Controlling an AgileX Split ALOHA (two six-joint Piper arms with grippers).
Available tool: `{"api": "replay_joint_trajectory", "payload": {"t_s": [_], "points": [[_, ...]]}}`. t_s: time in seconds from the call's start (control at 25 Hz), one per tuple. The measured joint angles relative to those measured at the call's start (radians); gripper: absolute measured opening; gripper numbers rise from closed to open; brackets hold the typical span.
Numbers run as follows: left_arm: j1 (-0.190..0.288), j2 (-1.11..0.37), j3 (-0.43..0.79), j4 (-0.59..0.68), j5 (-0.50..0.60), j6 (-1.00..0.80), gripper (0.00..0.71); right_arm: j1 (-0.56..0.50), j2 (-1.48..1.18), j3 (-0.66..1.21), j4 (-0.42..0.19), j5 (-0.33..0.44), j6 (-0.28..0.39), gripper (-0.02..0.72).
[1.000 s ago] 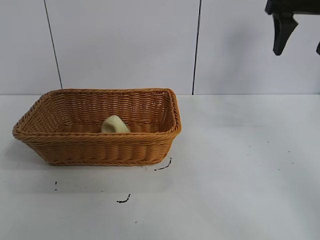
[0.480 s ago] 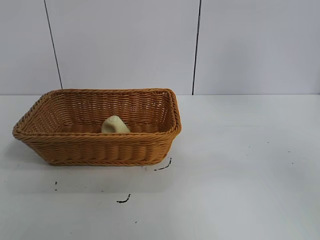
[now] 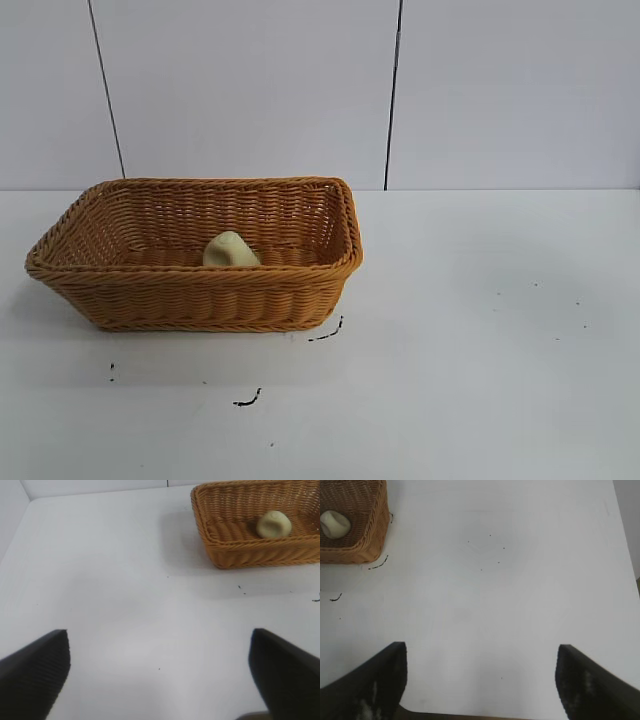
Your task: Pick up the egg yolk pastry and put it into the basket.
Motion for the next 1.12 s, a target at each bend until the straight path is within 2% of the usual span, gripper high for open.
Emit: {"api": "replay_joint_trajectory", "payload": {"t_s": [0.28, 0.76, 1.12], "points": [[0.000, 0.000, 0.000, 0.000, 0.000, 0.000, 0.697, 0.000, -0.233, 0.287, -0.004, -0.160, 0.000, 0.582], [0.000, 0.000, 0.000, 0.000, 0.000, 0.000, 0.697, 0.000, -0.362, 0.319, -0.011, -0.178, -0.004, 0.582], [0.000, 0.000, 0.000, 0.000, 0.000, 0.000, 0.697, 0.000, -0.365, 0.319, -0.011, -0.178, -0.004, 0.582]]}}
